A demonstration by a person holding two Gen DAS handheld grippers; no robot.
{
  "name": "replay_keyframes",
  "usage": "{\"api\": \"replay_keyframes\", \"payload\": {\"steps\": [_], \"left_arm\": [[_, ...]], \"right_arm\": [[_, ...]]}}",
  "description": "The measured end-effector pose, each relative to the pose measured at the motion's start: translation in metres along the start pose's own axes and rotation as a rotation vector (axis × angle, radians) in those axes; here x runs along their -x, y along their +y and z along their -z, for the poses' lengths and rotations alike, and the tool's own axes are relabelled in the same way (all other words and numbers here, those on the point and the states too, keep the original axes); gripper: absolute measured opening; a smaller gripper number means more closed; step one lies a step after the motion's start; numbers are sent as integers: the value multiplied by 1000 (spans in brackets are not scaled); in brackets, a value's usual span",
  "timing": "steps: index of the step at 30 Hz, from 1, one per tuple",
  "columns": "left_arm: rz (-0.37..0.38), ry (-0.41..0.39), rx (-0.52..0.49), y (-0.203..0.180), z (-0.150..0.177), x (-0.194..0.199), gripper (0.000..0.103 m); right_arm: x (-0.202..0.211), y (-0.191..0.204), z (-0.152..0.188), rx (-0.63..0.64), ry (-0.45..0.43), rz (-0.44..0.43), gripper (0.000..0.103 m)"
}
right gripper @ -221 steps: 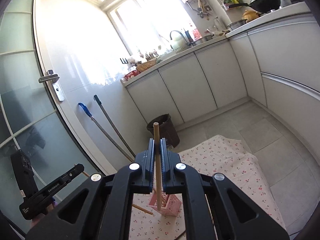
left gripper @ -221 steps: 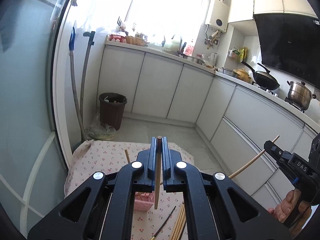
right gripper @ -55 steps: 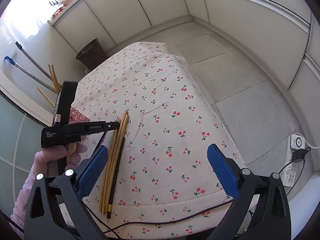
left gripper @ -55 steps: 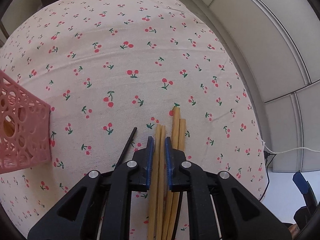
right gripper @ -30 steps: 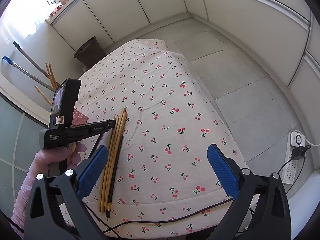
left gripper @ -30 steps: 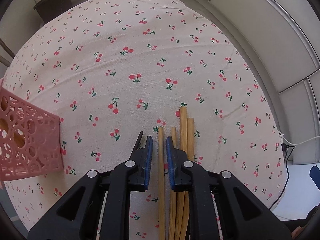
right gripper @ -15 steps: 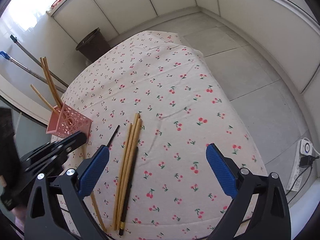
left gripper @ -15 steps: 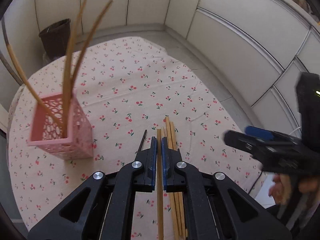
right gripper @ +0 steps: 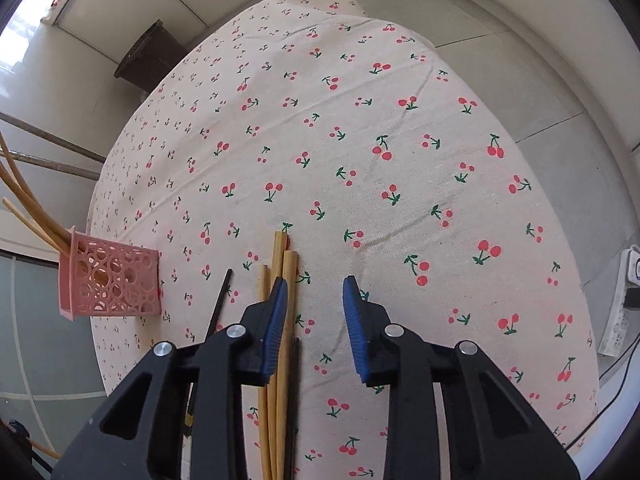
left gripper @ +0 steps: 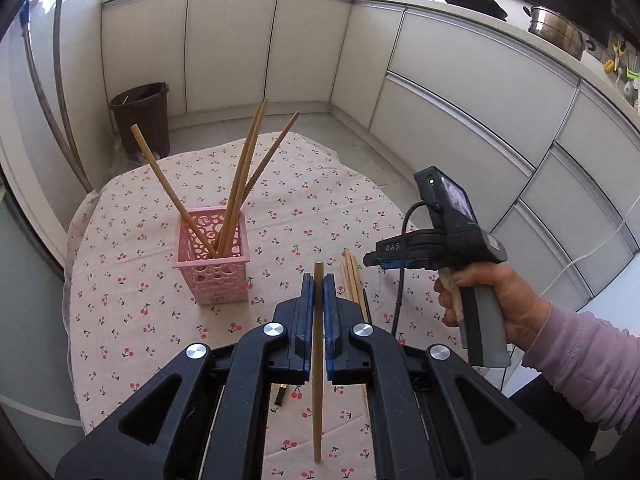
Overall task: Organize utensils
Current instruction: 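Lift both chopsticks upright and carry them over the pink holder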
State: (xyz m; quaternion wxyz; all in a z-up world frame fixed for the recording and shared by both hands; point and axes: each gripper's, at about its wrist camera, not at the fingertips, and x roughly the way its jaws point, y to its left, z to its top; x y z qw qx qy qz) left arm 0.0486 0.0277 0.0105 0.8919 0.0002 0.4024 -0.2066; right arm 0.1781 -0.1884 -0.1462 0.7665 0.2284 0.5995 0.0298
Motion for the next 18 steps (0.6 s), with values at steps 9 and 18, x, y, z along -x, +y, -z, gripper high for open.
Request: {"api": "replay_keyframes", "payload": {"steps": [9,18], "left_arm": [[18,-26,0,1,2,13,4],[16,-29,39,15,3,12,4]], "right_arm": [[-19,15,1,1,31,17,23],[-24,20,1,-27,24,22,22]]}}
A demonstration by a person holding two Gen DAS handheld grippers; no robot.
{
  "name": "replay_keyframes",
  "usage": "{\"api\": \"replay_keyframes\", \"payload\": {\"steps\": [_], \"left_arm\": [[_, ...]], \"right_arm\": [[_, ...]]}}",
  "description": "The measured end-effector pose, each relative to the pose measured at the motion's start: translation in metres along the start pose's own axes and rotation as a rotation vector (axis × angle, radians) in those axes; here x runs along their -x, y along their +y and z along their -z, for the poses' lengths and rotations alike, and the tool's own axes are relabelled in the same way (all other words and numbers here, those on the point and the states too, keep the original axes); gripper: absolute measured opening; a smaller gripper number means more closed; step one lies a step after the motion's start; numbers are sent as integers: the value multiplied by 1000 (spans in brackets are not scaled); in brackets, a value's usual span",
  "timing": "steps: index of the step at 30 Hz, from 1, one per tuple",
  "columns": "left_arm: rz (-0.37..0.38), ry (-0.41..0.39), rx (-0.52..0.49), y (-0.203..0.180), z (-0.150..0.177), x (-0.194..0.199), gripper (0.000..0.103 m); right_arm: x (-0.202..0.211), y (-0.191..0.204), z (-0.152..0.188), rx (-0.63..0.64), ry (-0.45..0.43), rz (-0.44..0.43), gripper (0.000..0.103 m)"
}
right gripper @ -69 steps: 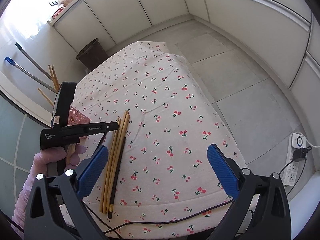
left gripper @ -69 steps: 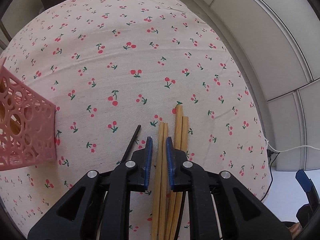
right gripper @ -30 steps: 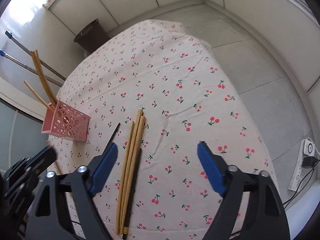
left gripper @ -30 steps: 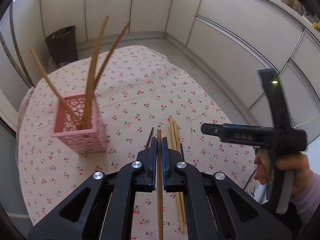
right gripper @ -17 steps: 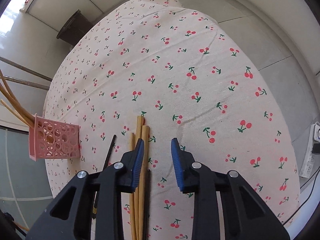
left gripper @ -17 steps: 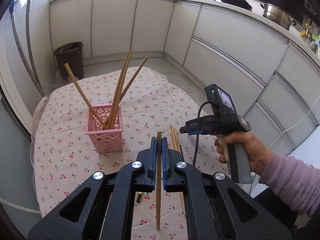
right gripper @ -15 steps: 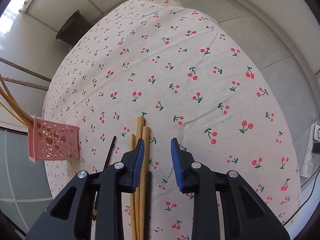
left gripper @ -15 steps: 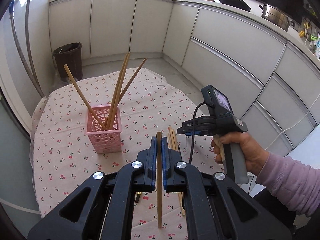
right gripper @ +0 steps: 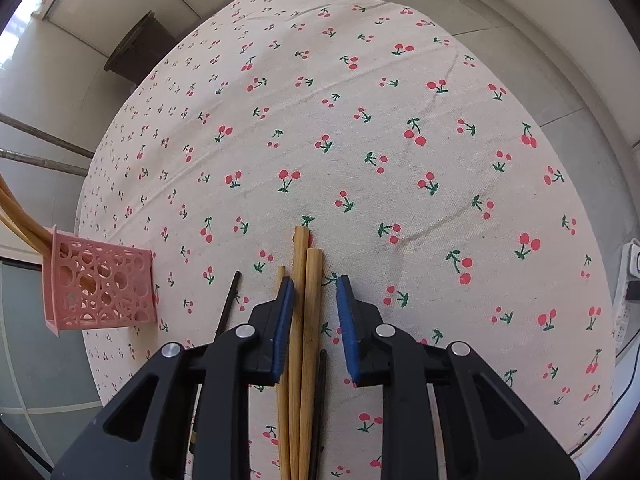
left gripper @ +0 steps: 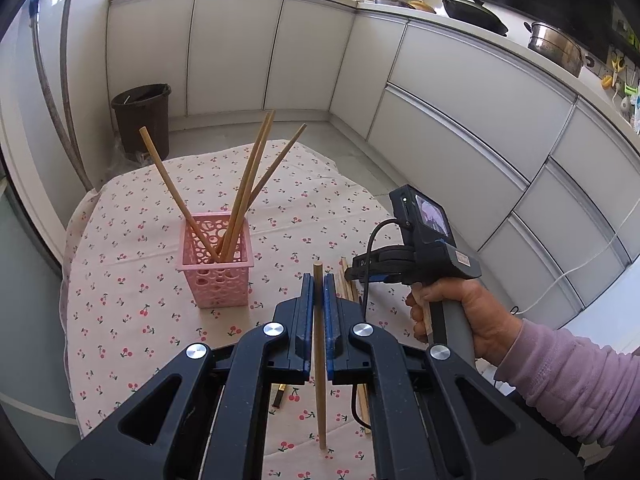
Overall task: Organize utensils
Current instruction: 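Lift both chopsticks upright and carry them over the pink holder, then lower both chopsticks into the pink holder and open both tools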
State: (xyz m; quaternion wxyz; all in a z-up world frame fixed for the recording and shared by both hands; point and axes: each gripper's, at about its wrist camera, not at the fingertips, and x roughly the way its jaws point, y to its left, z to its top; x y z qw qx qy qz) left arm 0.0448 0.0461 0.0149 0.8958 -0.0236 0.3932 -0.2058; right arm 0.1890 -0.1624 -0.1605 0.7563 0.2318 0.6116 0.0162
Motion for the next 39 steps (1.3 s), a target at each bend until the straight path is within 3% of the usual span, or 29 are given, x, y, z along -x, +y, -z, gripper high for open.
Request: {"api": "replay_keyframes", "payload": {"steps": [6,13,15,17,19,24,39], "left_arm": [[4,-3,1,3,-1,0,4],[-6,-12,0,5,-2,2,4],[-13,-14,4,7,-2,3,4],[-18,-17,7,7,-2,3,4],[-22,-21,9,8,-3,4,4],[-32,-36,29,13,-4,6,4],[-71,-150,81,21,-15,34,4]], "right_arm": [[5,-3,0,-5,-15,23,23],[-1,13,2,95,-38,102,21],[-3,17,3,118,-61,114,17],[-4,17,3,126,-76,95,9],[-5,13,2,113,-79,23,9],[8,12,6,119,-152,-42,8],[151,39,70,369,-479,-187,7]]}}
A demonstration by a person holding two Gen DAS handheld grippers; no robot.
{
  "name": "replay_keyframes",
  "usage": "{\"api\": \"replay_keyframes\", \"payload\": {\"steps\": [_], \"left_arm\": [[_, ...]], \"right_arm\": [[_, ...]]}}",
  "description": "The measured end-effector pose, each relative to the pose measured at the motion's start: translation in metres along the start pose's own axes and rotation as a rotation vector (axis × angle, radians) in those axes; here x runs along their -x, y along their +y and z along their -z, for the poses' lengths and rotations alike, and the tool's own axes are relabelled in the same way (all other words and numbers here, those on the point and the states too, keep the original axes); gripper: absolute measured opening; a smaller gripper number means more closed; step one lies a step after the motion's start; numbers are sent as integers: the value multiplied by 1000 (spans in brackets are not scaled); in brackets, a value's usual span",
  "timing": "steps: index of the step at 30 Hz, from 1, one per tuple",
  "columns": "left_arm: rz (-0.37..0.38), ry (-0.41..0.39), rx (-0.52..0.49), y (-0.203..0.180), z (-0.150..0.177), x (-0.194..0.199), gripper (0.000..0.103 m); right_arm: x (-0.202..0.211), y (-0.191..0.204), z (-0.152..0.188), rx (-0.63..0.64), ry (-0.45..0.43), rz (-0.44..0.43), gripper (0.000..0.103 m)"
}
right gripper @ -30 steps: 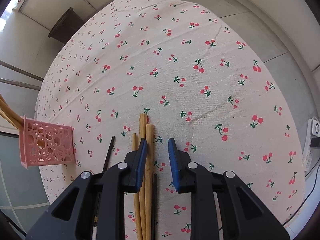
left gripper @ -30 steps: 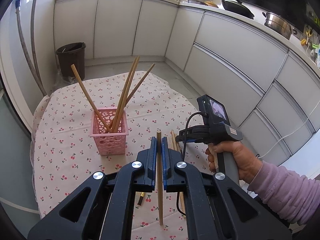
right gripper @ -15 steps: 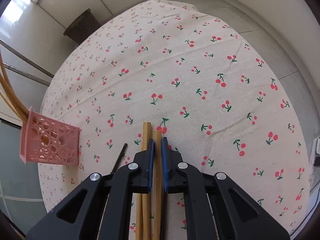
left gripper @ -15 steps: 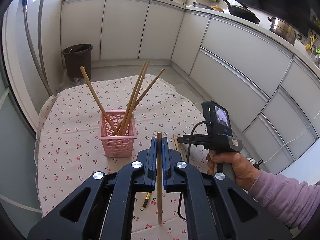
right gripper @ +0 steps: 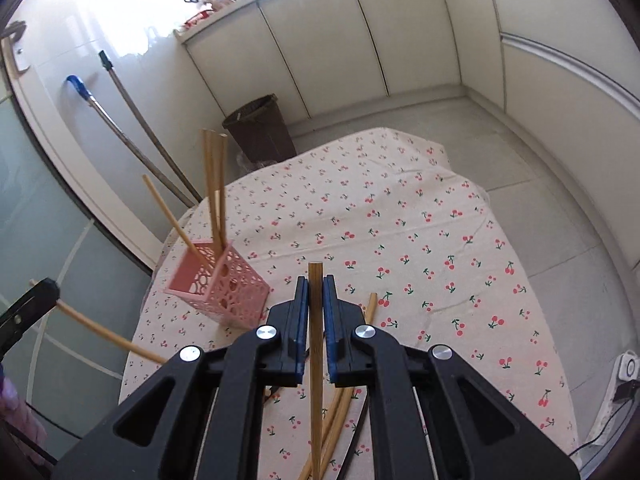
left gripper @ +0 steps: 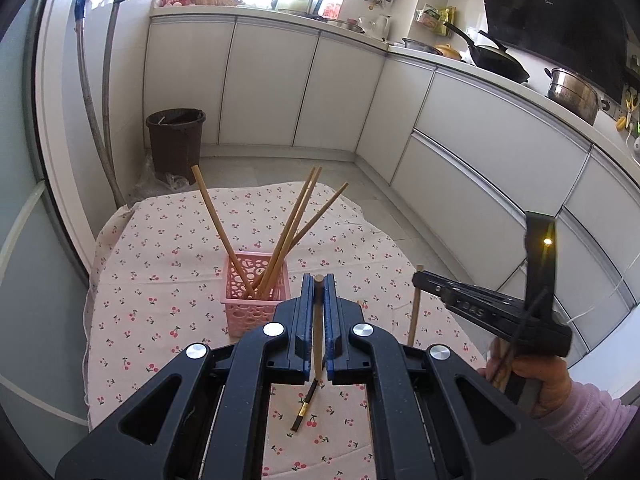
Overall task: Organize utensils
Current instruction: 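Lower both chopsticks into the pink holder and open both tools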
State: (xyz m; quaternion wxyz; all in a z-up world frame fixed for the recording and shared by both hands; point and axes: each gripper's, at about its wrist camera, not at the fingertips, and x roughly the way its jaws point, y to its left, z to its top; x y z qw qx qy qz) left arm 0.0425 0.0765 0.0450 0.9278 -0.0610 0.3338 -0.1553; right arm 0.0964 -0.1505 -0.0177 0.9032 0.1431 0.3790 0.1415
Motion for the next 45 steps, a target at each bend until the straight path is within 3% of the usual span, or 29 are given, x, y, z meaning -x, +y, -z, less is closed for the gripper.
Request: {"api": "replay_keyframes", "payload": {"steps": [6,12,24,32,38,40,45], "left_arm": [[-32,-42,18,0,-5,12,4],[-72,-87,37,5,-12,30,4],[-113,-237,89,15,-62,65,4],[-139,-282,118,27,-97,44,4],[-144,-203,181,52,-91,-3,6],[-188,-152,204,62,-86,-16,6],[-196,-190,257,73,-85,1,9]], "right_arm": [[51,21,-1,86,-104,-46,7],[89,31,-10,72,-165,-104,7],[154,76,-74,86,-375,-207,7],[137,92,-108,104,-418,-224,8],[100,86,-107,101,-396,-204,8],[85,85,-108,94,-368,-195,8],[71,84,-110,79,-349,-183,8]]}}
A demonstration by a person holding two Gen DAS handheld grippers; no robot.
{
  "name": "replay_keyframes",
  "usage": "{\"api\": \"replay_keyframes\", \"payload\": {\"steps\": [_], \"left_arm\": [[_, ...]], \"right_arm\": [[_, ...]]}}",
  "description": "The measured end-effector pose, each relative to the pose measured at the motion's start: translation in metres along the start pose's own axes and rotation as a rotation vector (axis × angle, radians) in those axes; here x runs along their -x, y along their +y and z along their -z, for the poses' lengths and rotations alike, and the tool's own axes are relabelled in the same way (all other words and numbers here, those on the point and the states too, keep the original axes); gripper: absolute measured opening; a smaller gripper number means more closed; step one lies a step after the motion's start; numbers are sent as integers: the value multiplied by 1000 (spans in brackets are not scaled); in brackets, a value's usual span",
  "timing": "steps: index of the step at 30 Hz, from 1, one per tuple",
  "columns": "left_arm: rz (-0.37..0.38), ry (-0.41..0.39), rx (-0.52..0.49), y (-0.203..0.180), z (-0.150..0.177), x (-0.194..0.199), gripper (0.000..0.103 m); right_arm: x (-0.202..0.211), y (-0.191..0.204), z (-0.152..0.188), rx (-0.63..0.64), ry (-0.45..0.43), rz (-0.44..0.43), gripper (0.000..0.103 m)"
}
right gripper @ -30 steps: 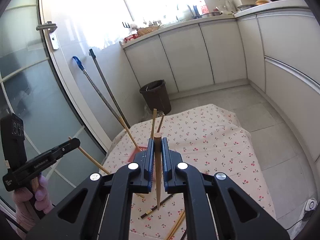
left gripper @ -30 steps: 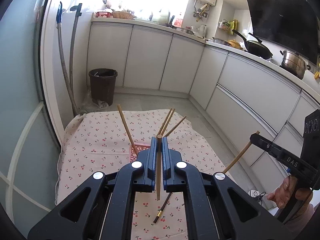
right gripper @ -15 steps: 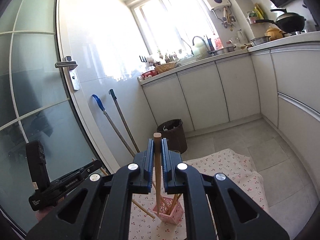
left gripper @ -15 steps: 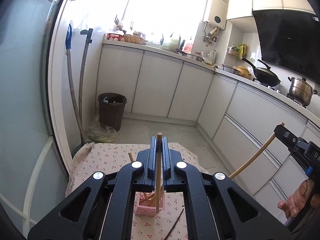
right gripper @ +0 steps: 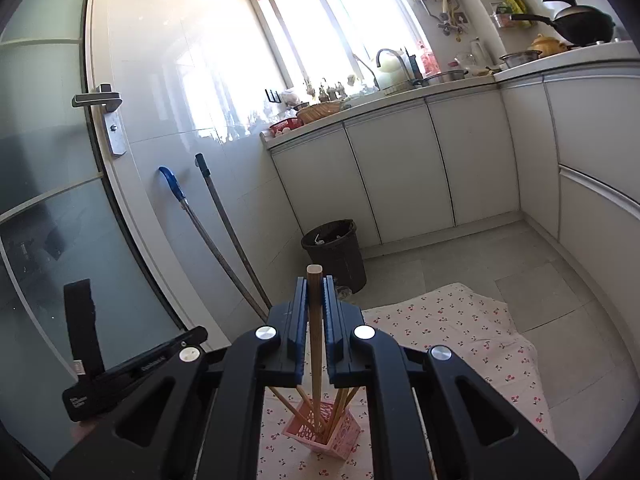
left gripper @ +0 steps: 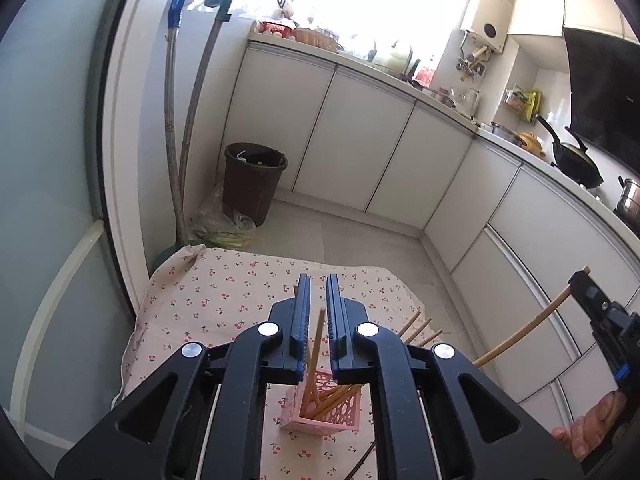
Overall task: Organize utensils
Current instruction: 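Lower both chopsticks into the pink holder and open both tools, then move both open tools back over the remaining chopsticks on the cloth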
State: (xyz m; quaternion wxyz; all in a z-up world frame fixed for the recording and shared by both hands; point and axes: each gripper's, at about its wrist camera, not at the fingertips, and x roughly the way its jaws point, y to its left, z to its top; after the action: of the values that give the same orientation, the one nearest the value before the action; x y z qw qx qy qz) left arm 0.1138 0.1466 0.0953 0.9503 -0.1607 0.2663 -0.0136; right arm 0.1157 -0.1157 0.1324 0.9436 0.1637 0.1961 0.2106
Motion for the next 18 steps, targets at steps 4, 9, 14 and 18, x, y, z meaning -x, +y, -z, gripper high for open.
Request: {"api": "replay_keyframes", "payload": {"steps": [4,9,14,18], "left_arm": [[-8,-31,6,-1,-2,14,13],[2,-9,0,-6,1,6,15],[10,28,-7,-9,5,-5,17],[14,63,-36,-14,12,-11,17]], "right_arm": [[-10,1,5,0,17,14,8],[-27,4,13,-12,36,27,8],[-56,5,32,-22,101,16,9],[-62,10,45,28,142,38,9]]}}
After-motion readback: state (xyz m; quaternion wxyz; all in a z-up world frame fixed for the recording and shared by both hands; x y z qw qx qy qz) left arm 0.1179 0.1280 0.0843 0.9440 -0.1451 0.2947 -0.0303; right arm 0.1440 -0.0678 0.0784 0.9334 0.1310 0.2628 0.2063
